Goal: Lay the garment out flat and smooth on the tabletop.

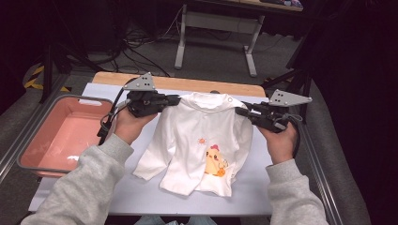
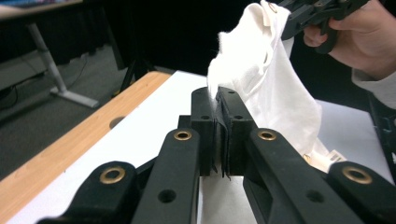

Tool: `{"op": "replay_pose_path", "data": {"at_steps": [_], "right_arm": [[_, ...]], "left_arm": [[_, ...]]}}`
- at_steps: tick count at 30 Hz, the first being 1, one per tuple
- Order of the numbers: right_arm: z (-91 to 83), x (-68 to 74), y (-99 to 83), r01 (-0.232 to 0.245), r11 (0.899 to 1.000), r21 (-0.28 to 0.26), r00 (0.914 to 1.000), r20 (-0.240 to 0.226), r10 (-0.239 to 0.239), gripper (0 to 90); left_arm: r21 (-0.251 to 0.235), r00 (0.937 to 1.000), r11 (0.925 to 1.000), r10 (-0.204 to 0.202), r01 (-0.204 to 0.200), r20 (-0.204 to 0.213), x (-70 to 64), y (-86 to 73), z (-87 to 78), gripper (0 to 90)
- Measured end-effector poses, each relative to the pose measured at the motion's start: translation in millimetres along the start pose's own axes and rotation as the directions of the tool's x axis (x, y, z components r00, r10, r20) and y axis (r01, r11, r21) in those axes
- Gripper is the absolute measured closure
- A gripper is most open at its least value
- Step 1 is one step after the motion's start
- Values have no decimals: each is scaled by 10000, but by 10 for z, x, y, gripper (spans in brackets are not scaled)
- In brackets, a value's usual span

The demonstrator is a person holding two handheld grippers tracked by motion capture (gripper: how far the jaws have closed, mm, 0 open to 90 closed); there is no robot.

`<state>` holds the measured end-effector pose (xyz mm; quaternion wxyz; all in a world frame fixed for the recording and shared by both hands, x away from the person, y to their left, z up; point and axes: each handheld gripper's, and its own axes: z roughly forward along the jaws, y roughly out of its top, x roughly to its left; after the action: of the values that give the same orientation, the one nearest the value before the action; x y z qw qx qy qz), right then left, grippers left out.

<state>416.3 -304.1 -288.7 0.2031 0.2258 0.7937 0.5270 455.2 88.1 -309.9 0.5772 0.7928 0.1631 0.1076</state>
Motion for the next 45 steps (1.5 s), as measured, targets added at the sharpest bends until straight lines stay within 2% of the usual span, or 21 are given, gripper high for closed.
{"op": "replay_pose_path", "data": {"at_steps": [2, 3, 5, 11, 17, 24, 26, 27, 28, 29, 30, 33, 34, 36, 37, 38, 39, 40, 42, 45], "right_arm": [[45, -58, -42, -221, 9997, 118, 9997, -43, 222, 739], [68, -86, -62, -323, 9993, 181, 9995, -50, 324, 738], [114, -129, -100, -446, 9983, 365, 9990, 8, 446, 734], [231, -236, -194, -719, 9948, 727, 9973, 179, 708, 728], [329, -335, -271, -975, 9885, 1158, 9948, 396, 935, 729], [453, -452, -374, -1343, 9795, 1505, 9900, 645, 1258, 726], [500, -484, -411, -1428, 9749, 1709, 9863, 1070, 1257, 638], [515, -491, -422, -1461, 9735, 1757, 9829, 1374, 1227, 539], [525, -494, -430, -1563, 9710, 1807, 9755, 1822, 1231, 438], [525, -494, -430, -1563, 9710, 1807, 9755, 1822, 1231, 438], [522, -491, -435, -1674, 9697, 1778, 9636, 2375, 1228, 325], [484, -457, -430, -1659, 9695, 1807, 9532, 2815, 1106, 216], [469, -438, -427, -1630, 9711, 1745, 9532, 2819, 1093, 189], [452, -415, -424, -1610, 9728, 1666, 9540, 2790, 1101, 175], [413, -362, -420, -1599, 9766, 1442, 9592, 2565, 1191, 133], [401, -344, -417, -1588, 9776, 1381, 9611, 2484, 1210, 121], [384, -315, -413, -1595, 9784, 1314, 9640, 2343, 1257, 109], [368, -284, -410, -1552, 9803, 1220, 9672, 2209, 1256, 95], [350, -250, -408, -1522, 9820, 1120, 9694, 2106, 1262, 80], [278, -119, -420, -1331, 9878, 811, 9774, 1760, 1173, 34]], "left_arm": [[104, 9999, 9998, -159, 158, 18, 20, -20, 35, 857], [352, 9997, 9992, -200, 206, -155, 64, -54, 100, 857], [452, 9991, 9983, -353, 362, -226, 107, -87, 152, 857], [523, 9972, 9967, -605, 628, -446, 201, -150, 255, 857], [765, 9925, 9912, -1035, 1083, -646, 278, -231, 400, 856], [1107, 9877, 9850, -1214, 1321, -989, 374, -311, 563, 855], [1145, 9838, 9813, -1421, 1546, -1096, 408, -346, 607, 811], [1029, 9782, 9806, -1514, 1668, -1424, 431, -376, 635, 748], [935, 9756, 9808, -1552, 1709, -1550, 441, -385, 639, 667], [935, 9756, 9808, -1552, 1709, -1550, 441, -385, 639, 586], [827, 9725, 9801, -1650, 1803, -1646, 449, -388, 633, 521], [790, 9733, 9813, -1608, 1754, -1641, 439, -384, 613, 450], [805, 9755, 9839, -1444, 1594, -1659, 422, -373, 590, 426], [883, 9770, 9831, -1451, 1601, -1562, 403, -364, 577, 403], [937, 9795, 9833, -1416, 1559, -1433, 365, -351, 566, 337], [937, 9795, 9833, -1416, 1559, -1433, 365, -351, 566, 311], [934, 9841, 9870, -1181, 1311, -1328, 315, -338, 541, 278], [876, 9861, 9879, -1169, 1276, -1177, 279, -337, 526, 266], [882, 9878, 9894, -1051, 1155, -1151, 249, -333, 506, 259], [916, 9915, 9901, -986, 1063, -852, 126, -331, 422, 195]]}}
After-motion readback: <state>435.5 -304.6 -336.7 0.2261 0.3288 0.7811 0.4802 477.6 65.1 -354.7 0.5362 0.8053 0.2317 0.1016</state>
